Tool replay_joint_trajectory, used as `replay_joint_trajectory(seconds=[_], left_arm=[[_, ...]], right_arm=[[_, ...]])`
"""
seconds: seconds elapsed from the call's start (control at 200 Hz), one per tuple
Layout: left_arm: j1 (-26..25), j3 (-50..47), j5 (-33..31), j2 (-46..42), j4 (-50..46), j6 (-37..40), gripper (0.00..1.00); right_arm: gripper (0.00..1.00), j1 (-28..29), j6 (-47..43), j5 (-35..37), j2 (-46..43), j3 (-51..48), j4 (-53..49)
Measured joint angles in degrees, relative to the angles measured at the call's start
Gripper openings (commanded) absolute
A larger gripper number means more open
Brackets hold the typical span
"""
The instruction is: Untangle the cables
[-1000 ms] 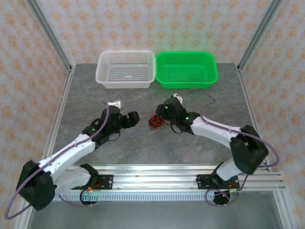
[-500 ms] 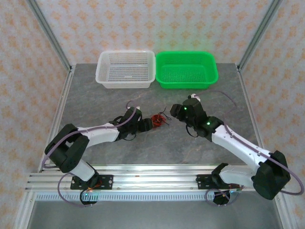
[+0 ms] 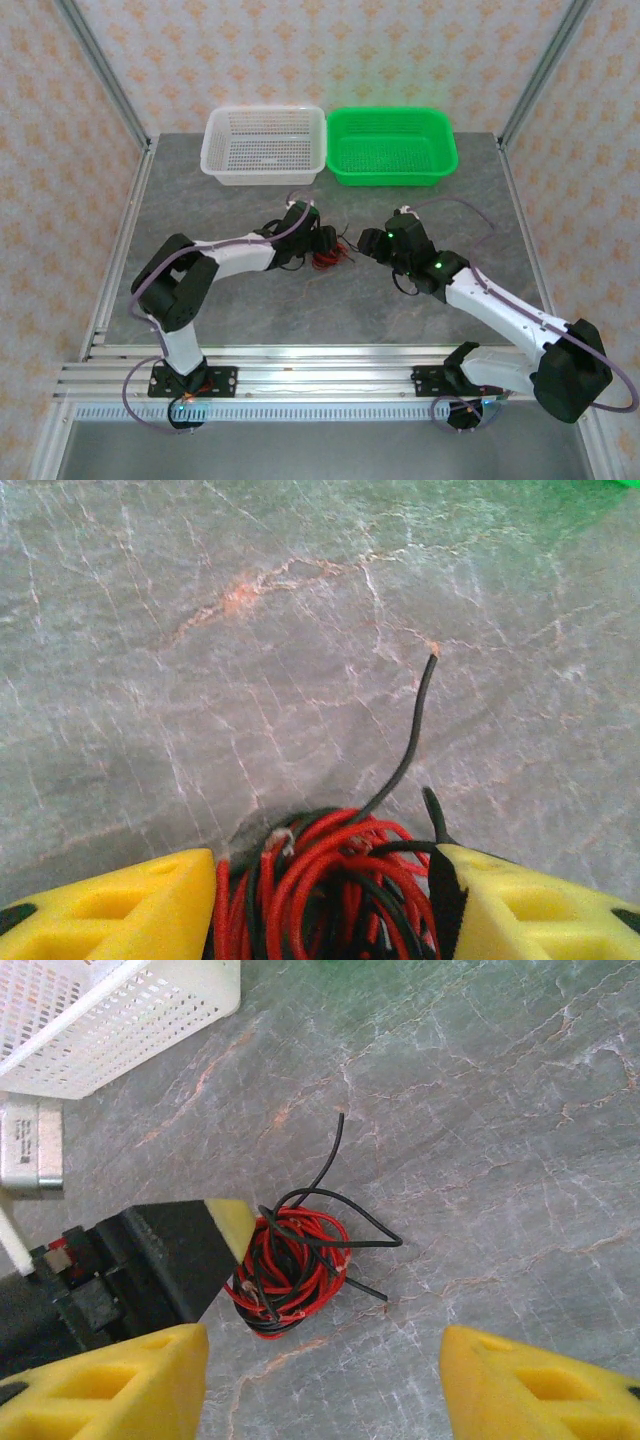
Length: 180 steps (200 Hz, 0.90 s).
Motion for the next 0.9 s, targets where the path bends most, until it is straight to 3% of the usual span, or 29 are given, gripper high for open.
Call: replay_joint_trajectory(seconds=[0.16,0.385,0.661,0.901], left_arm=[[0.0,2.5,-1.4,2.1,-3.0,1.6,0.49],[-0.7,2.0,-2.5,1.8,-4.2,1.8,0.5],[-2.1,-1.3,-3.4,-3.3,-7.6,1.8,0.58],[-2.1,-0.7,-5.7,-11.0,-11.6,3.0,0.56]], right_arm=[[0.62,0.0,0.1,0.0,-0.9,-0.9,0.0],[0.62,0.0,0.2,0.0,-2.5,-2.0,0.1],[0.62,0.0,0.2,-0.6,-2.8,-2.1,0.1],[0.61,-0.2,0.2,-1.1,-2.8,-2.4,0.1]])
